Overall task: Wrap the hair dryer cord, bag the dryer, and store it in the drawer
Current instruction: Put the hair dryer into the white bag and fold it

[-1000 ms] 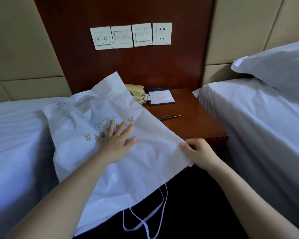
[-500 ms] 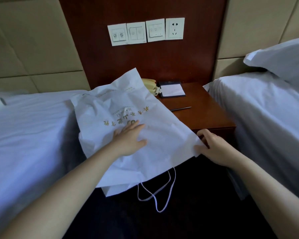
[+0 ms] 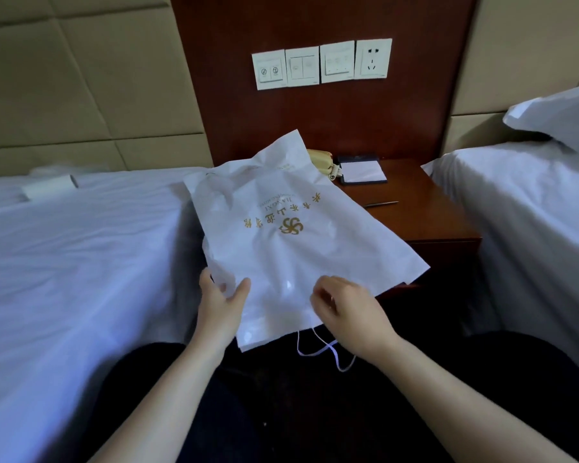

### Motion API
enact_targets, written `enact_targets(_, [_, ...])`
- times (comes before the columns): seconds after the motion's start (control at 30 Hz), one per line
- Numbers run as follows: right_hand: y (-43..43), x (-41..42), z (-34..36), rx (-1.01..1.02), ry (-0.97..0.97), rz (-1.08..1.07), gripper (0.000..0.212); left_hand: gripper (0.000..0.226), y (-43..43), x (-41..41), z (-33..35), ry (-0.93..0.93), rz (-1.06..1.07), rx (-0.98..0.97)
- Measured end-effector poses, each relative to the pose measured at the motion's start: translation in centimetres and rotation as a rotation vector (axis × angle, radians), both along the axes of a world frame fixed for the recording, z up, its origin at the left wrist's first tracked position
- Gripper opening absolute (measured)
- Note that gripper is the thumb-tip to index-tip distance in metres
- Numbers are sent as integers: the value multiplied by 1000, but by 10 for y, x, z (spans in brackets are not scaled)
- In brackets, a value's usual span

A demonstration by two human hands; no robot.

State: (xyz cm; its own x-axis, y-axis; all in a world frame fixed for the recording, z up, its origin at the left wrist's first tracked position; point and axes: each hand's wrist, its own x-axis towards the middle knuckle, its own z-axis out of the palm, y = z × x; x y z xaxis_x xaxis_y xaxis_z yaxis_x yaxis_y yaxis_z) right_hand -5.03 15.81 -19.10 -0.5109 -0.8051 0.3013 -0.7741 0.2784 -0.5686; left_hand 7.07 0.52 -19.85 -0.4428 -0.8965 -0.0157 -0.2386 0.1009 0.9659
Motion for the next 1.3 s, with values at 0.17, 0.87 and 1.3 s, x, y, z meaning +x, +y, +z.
enact_targets(0.17, [-10,32,-19,319,-368,-41,54,20,-12,1,-1,6,-70,220])
enact_targets(0.87, [-47,52,-69,-294,-1407,-326,22,31,-66,-7,11,-132,-188,112])
enact_targets(1.3, [-63,57,-46,-339,-1132,-84,30,30,-116,-35,19,-314,-140,-14])
